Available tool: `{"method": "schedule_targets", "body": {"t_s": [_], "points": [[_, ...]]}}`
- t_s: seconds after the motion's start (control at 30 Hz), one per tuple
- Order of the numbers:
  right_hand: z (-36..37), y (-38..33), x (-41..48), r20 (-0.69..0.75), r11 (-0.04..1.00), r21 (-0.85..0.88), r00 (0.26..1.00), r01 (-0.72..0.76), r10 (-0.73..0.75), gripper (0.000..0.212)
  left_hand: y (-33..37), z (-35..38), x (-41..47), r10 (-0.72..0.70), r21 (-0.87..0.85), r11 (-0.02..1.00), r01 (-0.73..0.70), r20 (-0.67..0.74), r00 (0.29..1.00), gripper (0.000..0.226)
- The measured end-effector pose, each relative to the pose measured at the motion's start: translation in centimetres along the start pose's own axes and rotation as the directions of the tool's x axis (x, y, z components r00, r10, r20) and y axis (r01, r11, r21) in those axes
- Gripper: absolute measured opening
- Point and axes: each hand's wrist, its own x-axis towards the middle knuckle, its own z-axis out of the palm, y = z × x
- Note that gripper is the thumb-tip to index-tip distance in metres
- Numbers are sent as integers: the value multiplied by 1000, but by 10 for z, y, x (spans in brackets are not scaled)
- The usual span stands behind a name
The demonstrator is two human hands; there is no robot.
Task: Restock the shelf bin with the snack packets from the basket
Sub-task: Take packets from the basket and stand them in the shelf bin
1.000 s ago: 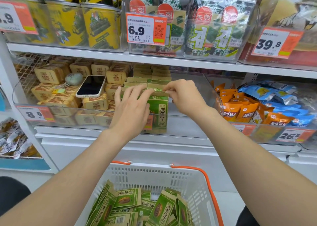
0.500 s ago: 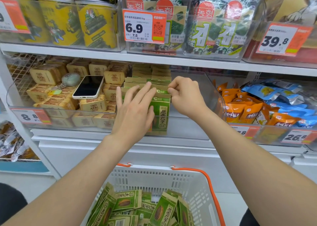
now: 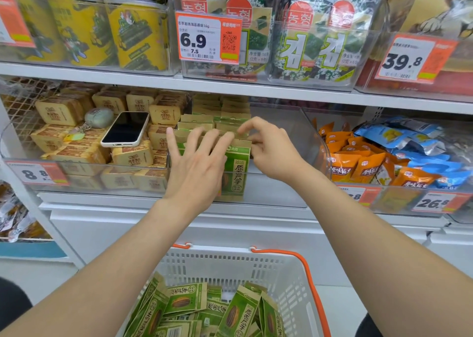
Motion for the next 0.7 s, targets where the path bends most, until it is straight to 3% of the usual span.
{"method": "schedule_targets", "body": {"t_s": [0.1, 0.17, 0.23, 0.33, 0.4, 0.47, 0.57, 0.7], "points": [[-11, -11, -1, -225, 977, 210, 970, -39, 87, 45, 0, -3, 7, 37, 49, 998, -37, -4, 999, 39], [-13, -21, 0, -307, 965, 242, 936, -100, 174, 42, 1, -5, 12, 26, 56, 998, -27, 17, 1000, 42], [-6, -27, 0, -220, 944, 212, 929, -254, 299, 41, 2, -5, 13, 4, 50, 999, -7, 55, 998, 54], [12, -23, 10, 5, 822, 305, 864, -481, 504, 33, 0, -4, 15, 5, 14, 1000, -6, 93, 996, 60], [22, -17, 16, 167, 687, 457, 813, -565, 558, 58, -2, -6, 18, 4, -8, 1000, -4, 111, 994, 60], [25, -21, 14, 251, 680, 492, 836, -544, 487, 70, -3, -5, 19, 5, -4, 1000, -4, 137, 991, 64], [21, -28, 10, 297, 716, 468, 855, -518, 424, 66, -3, -2, 19, 0, 2, 1000, -1, 155, 988, 65], [21, -14, 13, 265, 649, 527, 831, -549, 489, 62, -3, -1, 20, 0, 2, 1000, -1, 136, 991, 56]]}}
